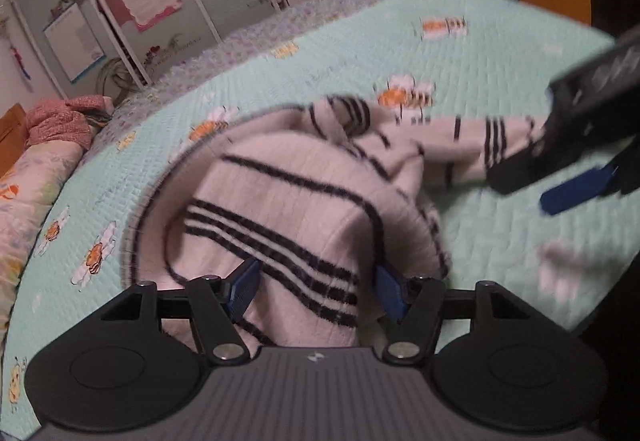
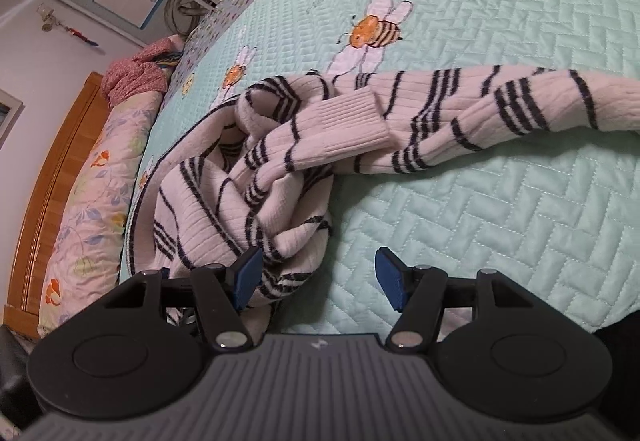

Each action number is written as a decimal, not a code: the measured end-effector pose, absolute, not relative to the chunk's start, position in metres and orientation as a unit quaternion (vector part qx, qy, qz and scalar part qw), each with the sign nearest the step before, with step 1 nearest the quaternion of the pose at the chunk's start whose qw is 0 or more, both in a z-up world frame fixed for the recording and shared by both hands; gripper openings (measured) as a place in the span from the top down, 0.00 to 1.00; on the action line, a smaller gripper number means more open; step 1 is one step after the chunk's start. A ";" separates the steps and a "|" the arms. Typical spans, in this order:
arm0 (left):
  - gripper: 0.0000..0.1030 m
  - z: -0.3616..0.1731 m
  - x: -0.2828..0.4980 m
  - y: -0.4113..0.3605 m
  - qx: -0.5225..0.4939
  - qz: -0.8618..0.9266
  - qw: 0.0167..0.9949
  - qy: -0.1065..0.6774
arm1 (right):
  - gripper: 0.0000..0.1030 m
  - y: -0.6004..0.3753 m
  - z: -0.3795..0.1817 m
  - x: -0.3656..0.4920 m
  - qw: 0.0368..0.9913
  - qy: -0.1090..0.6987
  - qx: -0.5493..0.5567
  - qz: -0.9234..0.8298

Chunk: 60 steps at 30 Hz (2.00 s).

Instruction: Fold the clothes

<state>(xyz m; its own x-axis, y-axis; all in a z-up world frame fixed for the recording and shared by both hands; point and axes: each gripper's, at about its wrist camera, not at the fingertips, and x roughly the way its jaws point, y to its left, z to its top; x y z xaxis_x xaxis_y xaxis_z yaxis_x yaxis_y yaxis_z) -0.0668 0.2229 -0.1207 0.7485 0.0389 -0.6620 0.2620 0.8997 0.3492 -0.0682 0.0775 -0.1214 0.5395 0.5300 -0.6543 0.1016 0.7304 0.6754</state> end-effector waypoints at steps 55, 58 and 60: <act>0.28 -0.070 -0.026 0.267 -0.019 0.026 0.900 0.434 | 0.32 0.084 -0.111 -0.074 0.821 0.449 0.327 0.132; 0.28 -0.073 -0.025 0.277 -0.028 0.053 0.891 0.450 | 0.32 0.086 -0.112 -0.074 0.820 0.451 0.327 0.134; 0.28 -0.077 -0.024 0.278 -0.023 0.061 0.885 0.460 | 0.32 0.088 -0.112 -0.074 0.822 0.449 0.324 0.133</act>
<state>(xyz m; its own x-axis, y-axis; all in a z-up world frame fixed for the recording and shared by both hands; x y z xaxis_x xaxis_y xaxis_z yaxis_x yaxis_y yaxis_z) -0.0241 0.2780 -0.0772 0.5693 0.0871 -0.8175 -0.1302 0.9914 0.0149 -0.0738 0.0878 -0.1117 0.5606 0.5105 -0.6520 0.0721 0.7543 0.6526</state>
